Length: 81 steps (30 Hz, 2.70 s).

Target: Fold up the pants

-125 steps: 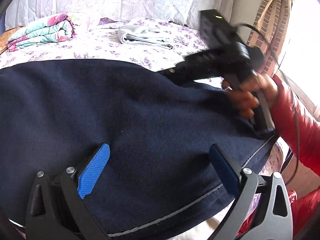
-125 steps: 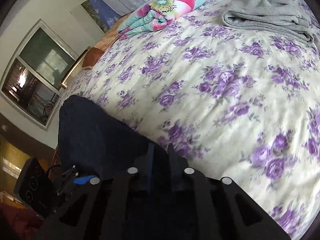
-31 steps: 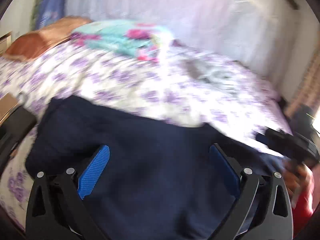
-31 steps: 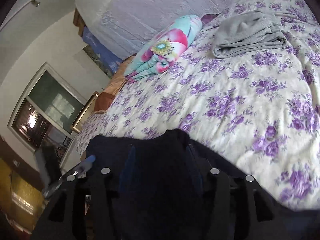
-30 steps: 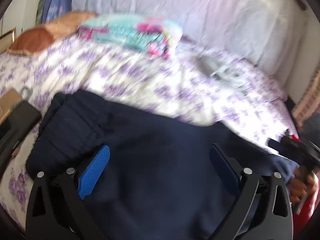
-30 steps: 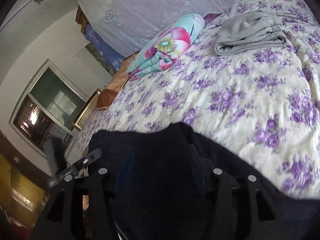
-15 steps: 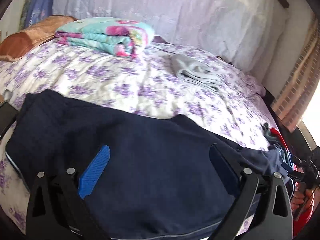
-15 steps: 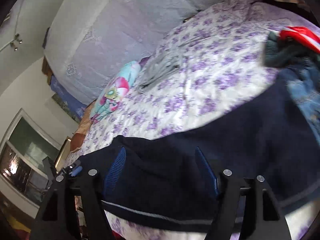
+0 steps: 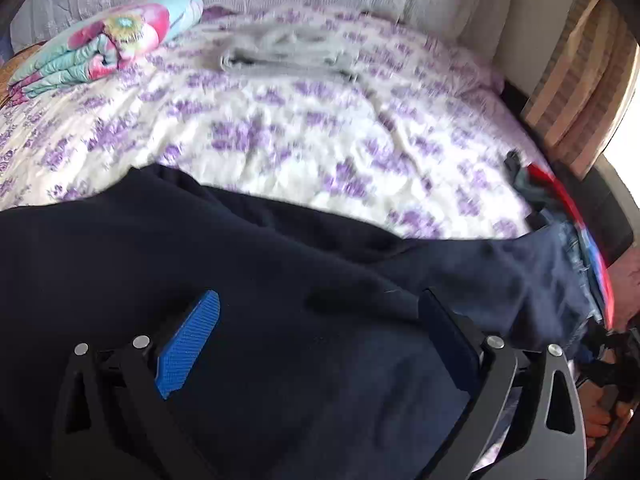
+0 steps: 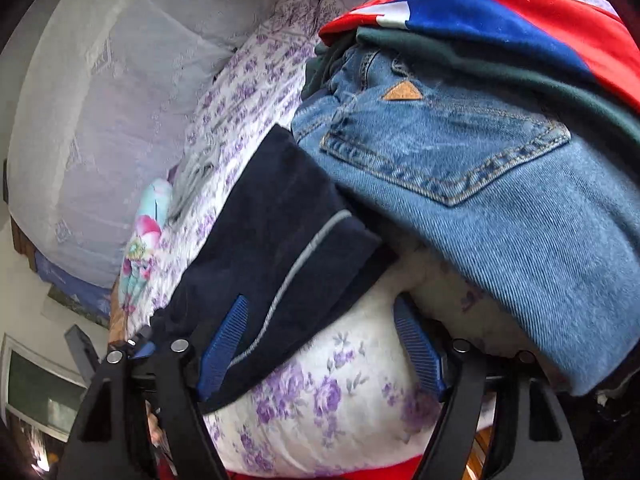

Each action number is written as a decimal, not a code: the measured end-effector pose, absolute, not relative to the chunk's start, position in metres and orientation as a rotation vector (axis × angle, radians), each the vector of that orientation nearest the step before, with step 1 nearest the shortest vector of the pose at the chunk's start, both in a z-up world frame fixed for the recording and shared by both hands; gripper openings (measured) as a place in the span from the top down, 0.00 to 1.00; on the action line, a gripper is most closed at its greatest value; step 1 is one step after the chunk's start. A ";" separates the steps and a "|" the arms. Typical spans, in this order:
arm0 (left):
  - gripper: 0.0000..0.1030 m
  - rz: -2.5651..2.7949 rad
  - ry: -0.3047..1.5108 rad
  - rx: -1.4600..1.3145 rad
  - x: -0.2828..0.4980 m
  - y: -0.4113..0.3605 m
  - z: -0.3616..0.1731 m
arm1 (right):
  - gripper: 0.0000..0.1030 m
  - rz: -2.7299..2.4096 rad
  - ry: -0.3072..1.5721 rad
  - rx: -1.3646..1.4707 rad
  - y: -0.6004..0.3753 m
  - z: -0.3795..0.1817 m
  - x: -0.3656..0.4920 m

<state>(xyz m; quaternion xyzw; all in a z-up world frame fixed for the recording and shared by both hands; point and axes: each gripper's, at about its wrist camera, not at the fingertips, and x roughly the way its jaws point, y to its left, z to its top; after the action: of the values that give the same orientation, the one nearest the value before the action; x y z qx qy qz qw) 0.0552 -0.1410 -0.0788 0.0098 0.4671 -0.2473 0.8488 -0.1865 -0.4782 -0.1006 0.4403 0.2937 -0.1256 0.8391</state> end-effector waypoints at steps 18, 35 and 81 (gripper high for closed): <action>0.04 -0.534 0.910 0.214 0.049 -0.229 -0.091 | 0.81 -0.269 0.429 0.875 -0.485 -0.098 -0.203; 0.05 -0.516 0.907 0.029 0.042 -0.099 -0.096 | 0.75 -0.299 0.455 0.895 -0.488 -0.116 -0.196; 0.05 -0.538 0.893 0.009 0.042 -0.093 -0.097 | 1.00 -0.177 0.797 0.415 -0.485 -0.082 -0.028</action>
<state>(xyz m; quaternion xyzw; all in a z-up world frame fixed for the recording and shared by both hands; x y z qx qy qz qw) 0.0421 -0.0927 -0.0966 0.0042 0.4267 -0.2569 0.8671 -0.0279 -0.4848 -0.0816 0.2003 0.3848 -0.0852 0.8970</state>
